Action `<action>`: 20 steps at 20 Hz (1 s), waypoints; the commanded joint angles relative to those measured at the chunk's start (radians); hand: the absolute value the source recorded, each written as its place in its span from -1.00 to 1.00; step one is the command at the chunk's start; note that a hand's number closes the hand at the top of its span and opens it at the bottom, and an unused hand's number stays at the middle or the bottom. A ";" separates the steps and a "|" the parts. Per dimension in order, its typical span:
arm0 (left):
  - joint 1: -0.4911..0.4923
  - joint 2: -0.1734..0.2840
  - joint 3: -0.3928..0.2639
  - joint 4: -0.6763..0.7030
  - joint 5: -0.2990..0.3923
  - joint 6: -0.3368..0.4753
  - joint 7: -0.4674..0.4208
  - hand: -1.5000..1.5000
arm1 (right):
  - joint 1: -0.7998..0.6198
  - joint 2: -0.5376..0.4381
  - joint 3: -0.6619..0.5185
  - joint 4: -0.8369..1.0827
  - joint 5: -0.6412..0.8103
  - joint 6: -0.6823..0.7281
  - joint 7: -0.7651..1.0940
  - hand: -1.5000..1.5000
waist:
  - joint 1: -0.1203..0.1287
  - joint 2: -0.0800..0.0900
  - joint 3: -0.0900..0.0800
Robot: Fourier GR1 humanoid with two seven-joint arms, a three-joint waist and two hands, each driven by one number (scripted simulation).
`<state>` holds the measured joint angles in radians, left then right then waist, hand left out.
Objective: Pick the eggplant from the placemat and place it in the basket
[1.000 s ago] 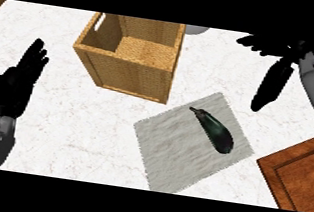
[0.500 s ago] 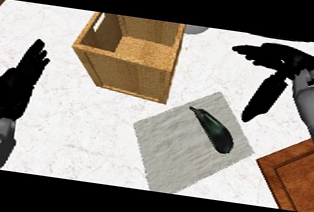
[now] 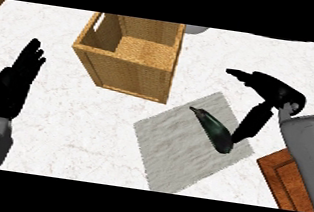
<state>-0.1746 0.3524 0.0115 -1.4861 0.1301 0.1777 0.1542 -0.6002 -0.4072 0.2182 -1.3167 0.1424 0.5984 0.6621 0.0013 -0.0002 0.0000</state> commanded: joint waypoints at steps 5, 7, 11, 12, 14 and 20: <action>-0.028 -0.031 0.028 0.064 -0.036 -0.037 -0.041 0.00 | 0.062 0.065 0.014 0.081 0.205 -0.095 -0.200 -1.00 | 0.004 0.002 0.000; -0.022 -0.037 0.024 -0.043 -0.050 0.002 0.073 0.00 | 0.144 0.060 -0.004 -0.129 0.152 -0.045 -0.075 -1.00 | -0.003 -0.002 0.000; 0.029 -0.025 0.061 -0.059 -0.040 -0.064 0.029 0.00 | 0.126 0.118 -0.020 0.005 0.238 -0.095 -0.191 -1.00 | 0.003 0.000 0.000; -0.010 -0.068 0.012 -0.070 -0.084 -0.011 0.090 0.00 | 0.168 0.112 -0.021 -0.065 0.222 -0.077 -0.165 -1.00 | -0.001 -0.001 0.000; -0.008 -0.072 0.045 -0.027 -0.086 -0.036 0.044 0.00 | 0.149 0.112 -0.051 -0.041 0.250 -0.057 -0.200 -1.00 | 0.000 0.000 0.000; -0.019 -0.069 0.072 -0.076 -0.092 -0.062 0.080 0.00 | 0.150 0.151 -0.086 -0.073 0.257 -0.020 -0.152 -1.00 | 0.001 0.000 0.000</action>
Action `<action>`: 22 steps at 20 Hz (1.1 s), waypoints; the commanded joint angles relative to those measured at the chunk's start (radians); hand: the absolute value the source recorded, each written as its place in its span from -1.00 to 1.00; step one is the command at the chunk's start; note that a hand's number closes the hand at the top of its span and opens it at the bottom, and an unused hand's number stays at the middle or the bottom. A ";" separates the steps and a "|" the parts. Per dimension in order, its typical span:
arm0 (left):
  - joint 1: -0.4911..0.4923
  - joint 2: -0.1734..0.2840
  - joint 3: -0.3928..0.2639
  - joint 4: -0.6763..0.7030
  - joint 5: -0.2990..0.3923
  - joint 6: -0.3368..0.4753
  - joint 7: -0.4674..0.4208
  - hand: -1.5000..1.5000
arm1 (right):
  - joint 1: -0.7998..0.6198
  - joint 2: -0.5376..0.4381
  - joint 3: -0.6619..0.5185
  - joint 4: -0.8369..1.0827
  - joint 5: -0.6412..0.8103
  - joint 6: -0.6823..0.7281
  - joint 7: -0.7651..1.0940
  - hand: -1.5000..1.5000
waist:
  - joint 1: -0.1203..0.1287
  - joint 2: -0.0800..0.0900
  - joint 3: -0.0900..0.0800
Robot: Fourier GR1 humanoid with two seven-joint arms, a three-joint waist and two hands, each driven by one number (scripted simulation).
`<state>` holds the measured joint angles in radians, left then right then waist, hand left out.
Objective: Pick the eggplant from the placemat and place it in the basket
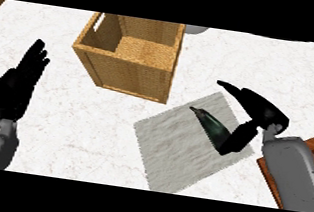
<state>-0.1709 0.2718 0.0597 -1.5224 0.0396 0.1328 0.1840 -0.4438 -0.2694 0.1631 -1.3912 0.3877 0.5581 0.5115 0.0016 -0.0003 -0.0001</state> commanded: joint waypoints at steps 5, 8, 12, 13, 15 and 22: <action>0.009 -0.012 0.041 0.042 0.003 -0.060 -0.055 0.00 | -0.032 0.053 0.005 0.145 0.130 -0.044 -0.077 -1.00 | 0.003 0.001 0.000; -0.087 -0.040 0.033 0.097 -0.028 -0.013 -0.020 0.00 | 0.003 0.059 0.020 0.041 0.145 -0.011 0.011 -1.00 | -0.003 0.001 0.000; -0.064 -0.027 0.058 0.077 -0.027 -0.044 -0.009 0.00 | -0.005 0.093 0.010 0.146 0.199 -0.045 -0.071 -1.00 | 0.001 0.001 0.000; 0.032 -0.027 0.063 -0.013 -0.018 -0.047 -0.039 0.00 | 0.036 0.101 0.036 0.086 0.205 -0.040 -0.040 -1.00 | 0.002 -0.001 0.000; -0.061 -0.027 0.071 0.118 -0.035 -0.062 -0.055 0.00 | -0.014 0.077 -0.012 0.187 0.223 -0.048 -0.135 -1.00 | 0.001 0.001 0.000; -0.023 -0.041 0.068 0.010 -0.038 -0.066 0.012 0.00 | 0.049 0.096 0.008 0.190 0.282 -0.077 -0.179 -1.00 | 0.000 0.000 0.000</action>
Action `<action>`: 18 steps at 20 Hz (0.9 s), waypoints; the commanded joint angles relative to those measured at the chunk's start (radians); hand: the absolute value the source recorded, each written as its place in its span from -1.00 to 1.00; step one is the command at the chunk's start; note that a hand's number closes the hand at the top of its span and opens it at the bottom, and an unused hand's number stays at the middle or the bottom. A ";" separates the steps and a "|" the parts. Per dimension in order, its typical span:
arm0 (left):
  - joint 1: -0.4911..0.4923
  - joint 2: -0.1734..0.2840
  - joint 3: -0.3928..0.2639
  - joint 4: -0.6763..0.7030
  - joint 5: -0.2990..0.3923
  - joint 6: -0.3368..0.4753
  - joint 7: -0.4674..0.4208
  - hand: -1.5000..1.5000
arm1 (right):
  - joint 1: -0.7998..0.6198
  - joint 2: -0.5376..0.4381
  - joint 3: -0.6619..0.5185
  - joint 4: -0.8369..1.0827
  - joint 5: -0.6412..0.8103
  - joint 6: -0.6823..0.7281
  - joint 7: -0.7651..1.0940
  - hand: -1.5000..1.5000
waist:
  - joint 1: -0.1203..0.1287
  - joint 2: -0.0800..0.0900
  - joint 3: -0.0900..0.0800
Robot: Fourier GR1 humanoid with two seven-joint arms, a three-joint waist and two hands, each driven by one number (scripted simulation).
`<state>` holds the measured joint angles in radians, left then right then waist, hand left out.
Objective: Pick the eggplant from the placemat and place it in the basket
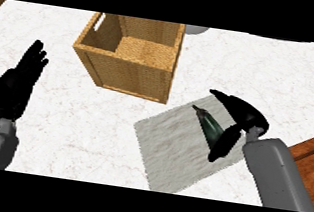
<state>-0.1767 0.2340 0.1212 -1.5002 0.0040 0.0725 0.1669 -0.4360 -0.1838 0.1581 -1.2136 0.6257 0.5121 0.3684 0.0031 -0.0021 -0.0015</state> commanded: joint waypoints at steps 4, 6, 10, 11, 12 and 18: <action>-0.033 -0.026 0.010 0.106 -0.013 -0.012 -0.085 0.00 | -0.091 0.062 -0.008 0.133 0.057 -0.012 0.018 -1.00 | 0.001 0.004 0.001; 0.017 -0.007 0.016 -0.042 0.000 -0.022 0.020 0.00 | 0.040 0.040 0.018 0.040 0.073 -0.022 -0.031 -1.00 | 0.000 0.001 0.002; 0.032 -0.031 0.000 0.009 -0.027 -0.005 -0.053 0.00 | 0.020 0.009 0.027 0.125 0.062 0.039 -0.109 1.00 | 0.002 0.002 0.002; -0.074 -0.015 0.010 0.042 -0.017 -0.001 0.023 0.00 | -0.005 0.041 0.051 0.149 0.061 0.048 -0.122 1.00 | 0.001 0.004 0.002; -0.095 -0.004 0.018 0.083 -0.017 -0.010 0.018 0.00 | 0.006 -0.003 0.063 0.116 0.059 0.104 -0.140 1.00 | -0.005 0.004 0.002; -0.018 -0.020 0.001 -0.001 -0.039 0.007 0.013 0.00 | 0.035 0.027 0.056 0.142 0.065 0.053 -0.180 1.00 | 0.006 0.004 0.002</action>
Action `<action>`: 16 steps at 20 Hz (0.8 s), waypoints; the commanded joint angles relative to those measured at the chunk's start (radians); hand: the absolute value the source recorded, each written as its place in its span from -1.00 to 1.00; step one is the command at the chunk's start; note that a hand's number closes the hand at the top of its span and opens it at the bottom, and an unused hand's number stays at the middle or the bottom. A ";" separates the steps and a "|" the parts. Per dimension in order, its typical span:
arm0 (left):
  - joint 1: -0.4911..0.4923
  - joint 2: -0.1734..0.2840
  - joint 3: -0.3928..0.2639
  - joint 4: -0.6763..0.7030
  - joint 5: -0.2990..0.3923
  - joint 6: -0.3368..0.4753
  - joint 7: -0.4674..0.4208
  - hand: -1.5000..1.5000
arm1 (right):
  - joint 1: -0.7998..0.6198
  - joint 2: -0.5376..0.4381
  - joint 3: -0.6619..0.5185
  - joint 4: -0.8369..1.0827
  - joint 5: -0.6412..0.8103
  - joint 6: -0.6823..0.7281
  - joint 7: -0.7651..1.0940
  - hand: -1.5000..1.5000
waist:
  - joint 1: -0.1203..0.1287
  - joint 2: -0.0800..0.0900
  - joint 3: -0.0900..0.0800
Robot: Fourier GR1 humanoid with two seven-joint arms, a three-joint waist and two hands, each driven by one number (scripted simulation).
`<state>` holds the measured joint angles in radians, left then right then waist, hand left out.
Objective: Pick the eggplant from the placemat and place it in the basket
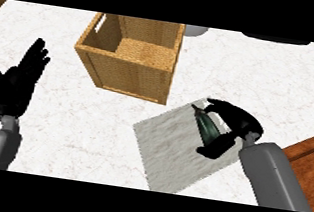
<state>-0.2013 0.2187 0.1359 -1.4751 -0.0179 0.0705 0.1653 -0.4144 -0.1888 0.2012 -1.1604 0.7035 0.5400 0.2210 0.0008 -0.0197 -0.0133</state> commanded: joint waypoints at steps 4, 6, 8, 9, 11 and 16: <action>-0.004 -0.028 -0.025 -0.007 -0.031 0.026 0.002 0.00 | 0.068 0.008 0.017 0.062 0.004 -0.002 -0.077 1.00 | 0.000 0.020 0.014; -0.018 -0.016 -0.013 0.005 -0.019 0.014 0.006 0.00 | 0.031 0.063 0.025 0.101 0.013 -0.017 -0.044 1.00 | 0.006 0.023 0.014; 0.023 -0.017 -0.004 0.010 -0.002 -0.005 -0.018 0.00 | 0.073 0.041 -0.027 0.030 -0.045 0.033 -0.021 1.00 | -0.004 0.020 0.013; -0.017 -0.013 -0.012 -0.007 -0.007 0.002 0.028 0.00 | 0.080 0.180 0.067 -0.008 -0.019 -0.088 0.050 1.00 | 0.001 0.019 0.013; -0.009 -0.016 -0.021 0.003 -0.007 -0.013 -0.022 0.00 | 0.135 0.182 0.243 -0.030 -0.067 -0.244 0.035 1.00 | 0.051 0.027 0.016; -0.041 -0.039 -0.051 0.002 0.001 -0.026 0.002 0.00 | 0.140 0.185 0.429 -0.145 -0.134 -0.446 0.055 1.00 | 0.112 0.031 0.021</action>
<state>-0.2221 0.1919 0.0985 -1.4778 -0.0209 0.0505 0.1647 -0.3180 -0.0649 0.4650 -1.2909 0.6340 0.2296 0.2711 0.0691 -0.0139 -0.0111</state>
